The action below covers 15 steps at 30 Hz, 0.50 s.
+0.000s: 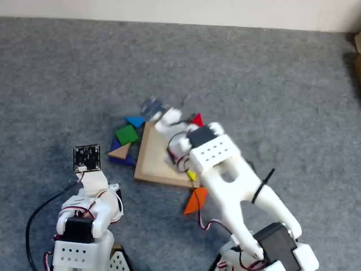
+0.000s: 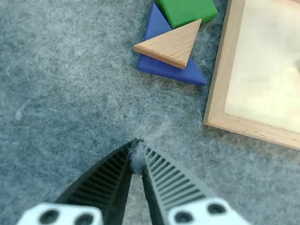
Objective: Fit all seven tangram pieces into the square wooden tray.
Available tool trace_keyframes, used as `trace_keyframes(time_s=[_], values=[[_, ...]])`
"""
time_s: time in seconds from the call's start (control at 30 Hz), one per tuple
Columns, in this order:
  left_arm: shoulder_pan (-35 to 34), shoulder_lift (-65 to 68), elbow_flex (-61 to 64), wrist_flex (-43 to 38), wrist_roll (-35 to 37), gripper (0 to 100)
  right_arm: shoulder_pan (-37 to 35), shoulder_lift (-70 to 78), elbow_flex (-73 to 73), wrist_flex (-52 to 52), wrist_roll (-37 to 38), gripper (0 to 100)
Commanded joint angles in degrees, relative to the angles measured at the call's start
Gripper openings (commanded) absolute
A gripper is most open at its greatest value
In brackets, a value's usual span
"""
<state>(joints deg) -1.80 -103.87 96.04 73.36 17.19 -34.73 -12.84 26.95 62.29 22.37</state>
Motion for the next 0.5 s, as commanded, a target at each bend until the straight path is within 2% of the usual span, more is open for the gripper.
trace_keyframes(time_s=[0.0,0.07,0.23,0.47], values=[[-0.4,-0.2,1.1,0.3,-0.4,1,6.4,-0.7,-5.8,-3.4,-6.1,14.1],[-0.4,-0.2,1.1,0.3,-0.4,1,9.0,-0.5,-6.4,-7.6,-8.0,13.1],[-0.4,-0.2,1.1,0.3,-0.4,1,11.3,4.4,-6.6,-14.3,-8.5,1.0],[-0.4,-0.2,1.1,0.3,-0.4,1,12.4,16.3,-10.2,-15.3,-8.6,0.5]])
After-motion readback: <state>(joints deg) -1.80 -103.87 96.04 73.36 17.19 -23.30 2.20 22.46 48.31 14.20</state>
